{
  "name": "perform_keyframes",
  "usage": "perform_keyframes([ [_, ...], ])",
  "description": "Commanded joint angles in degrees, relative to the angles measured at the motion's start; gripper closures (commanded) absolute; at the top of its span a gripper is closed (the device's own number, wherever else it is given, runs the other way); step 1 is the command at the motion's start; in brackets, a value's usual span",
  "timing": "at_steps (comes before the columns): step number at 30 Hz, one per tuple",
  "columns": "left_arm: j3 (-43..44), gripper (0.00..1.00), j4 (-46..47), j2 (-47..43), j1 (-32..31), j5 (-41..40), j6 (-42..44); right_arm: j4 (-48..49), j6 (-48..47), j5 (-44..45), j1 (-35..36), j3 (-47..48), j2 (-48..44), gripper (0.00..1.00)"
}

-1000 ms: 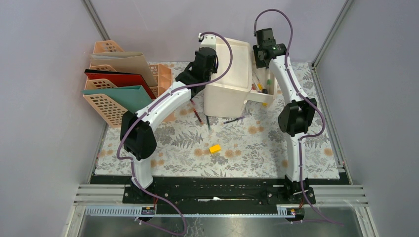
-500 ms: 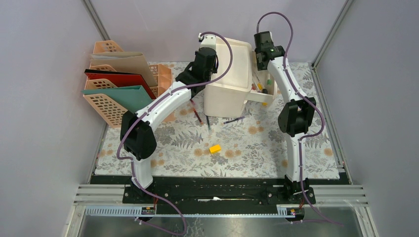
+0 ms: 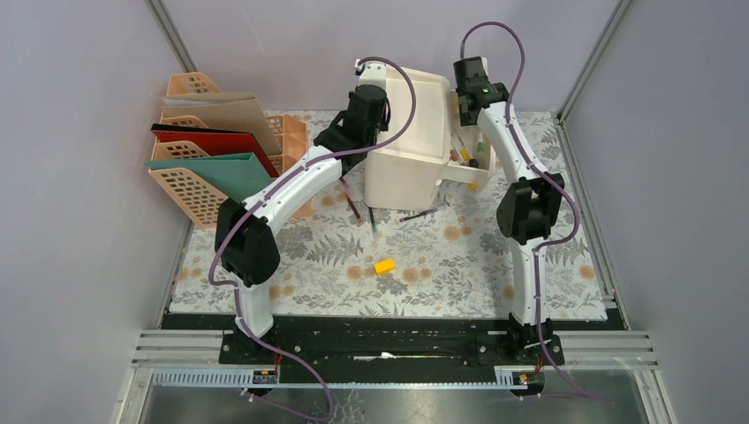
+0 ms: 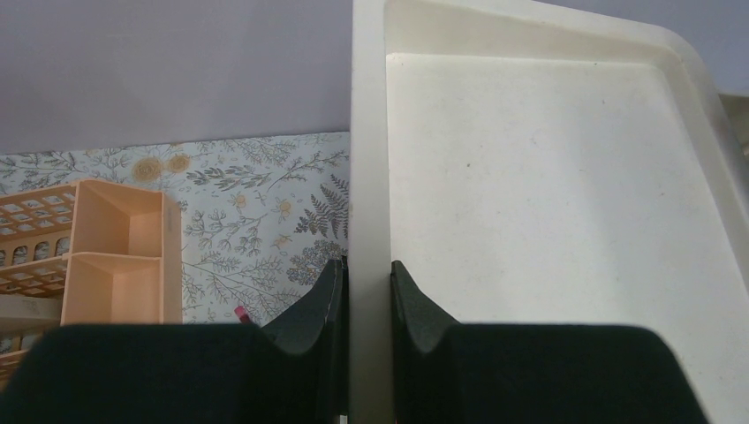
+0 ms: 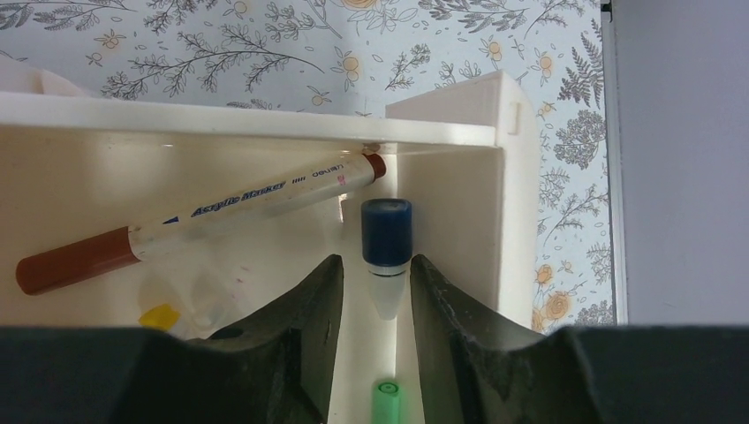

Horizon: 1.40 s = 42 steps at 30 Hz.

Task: Organize the desk
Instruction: Pick up the stationery from the drawer.

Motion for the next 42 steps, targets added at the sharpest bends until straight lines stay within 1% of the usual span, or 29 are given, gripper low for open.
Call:
perform_keyframes([
  [1, 5.3, 1.0, 16.1, -2.8, -0.9, -0.8, -1.8, 0.3, 2.0, 0.7, -0.7, -0.2, 1.1, 0.6],
  [6, 5.6, 1.0, 16.1, -2.4, -1.0, -0.8, -1.8, -0.7, 2.7, -4.2, -0.8, 0.1, 0.9, 0.67],
  [8, 5.7, 1.0, 16.1, -2.3, -1.0, -0.7, -1.8, -0.9, 2.6, -4.9, -0.8, 0.0, 0.9, 0.71],
  [10, 5.8, 1.0, 16.1, -2.3, -1.0, -0.7, -1.8, -0.9, 2.5, -5.1, -0.9, -0.2, 0.8, 0.71],
  [12, 5.7, 1.0, 16.1, -2.3, -1.0, -0.7, -1.7, -0.8, 2.7, -5.8, -1.1, 0.0, 0.8, 0.68],
  [16, 5.6, 1.0, 16.2, -2.3, -1.0, -0.7, -1.7, -1.6, 3.0, -8.1, -1.5, 0.0, 0.9, 0.58],
  [20, 5.4, 1.0, 16.3, -2.4, -0.9, -0.7, -1.7, -2.3, 4.0, -11.4, -2.7, -1.2, 1.1, 0.58],
  [23, 5.4, 1.0, 16.4, -2.5, -0.9, -0.8, -1.7, -2.6, 4.4, -13.6, -3.5, -1.2, 1.1, 0.62],
  [29, 5.3, 1.0, 16.5, -2.4, -0.9, -0.9, -1.5, -2.9, 4.4, -19.7, -4.3, 0.3, 1.2, 0.75],
  [33, 5.3, 1.0, 16.4, -2.4, -0.9, -1.1, -1.3, -2.8, 3.8, -25.4, -4.7, 2.2, 0.6, 0.8],
  [36, 5.3, 1.0, 16.5, -2.4, -1.0, -1.1, -1.3, -2.9, 3.4, -31.1, -5.5, 3.4, -0.2, 0.83],
  [37, 5.3, 1.0, 16.5, -2.5, -0.9, -1.1, -1.2, -2.8, 2.8, -33.2, -5.9, 3.6, -0.6, 0.85],
  [40, 5.4, 1.0, 16.5, -2.4, -0.9, -1.1, -1.0, -2.8, 2.1, -37.6, -7.0, 3.8, -1.7, 0.9],
  [42, 5.4, 1.0, 16.5, -2.4, -1.0, -1.2, -0.9, -2.9, 1.9, -39.0, -7.5, 3.7, -2.4, 0.92],
])
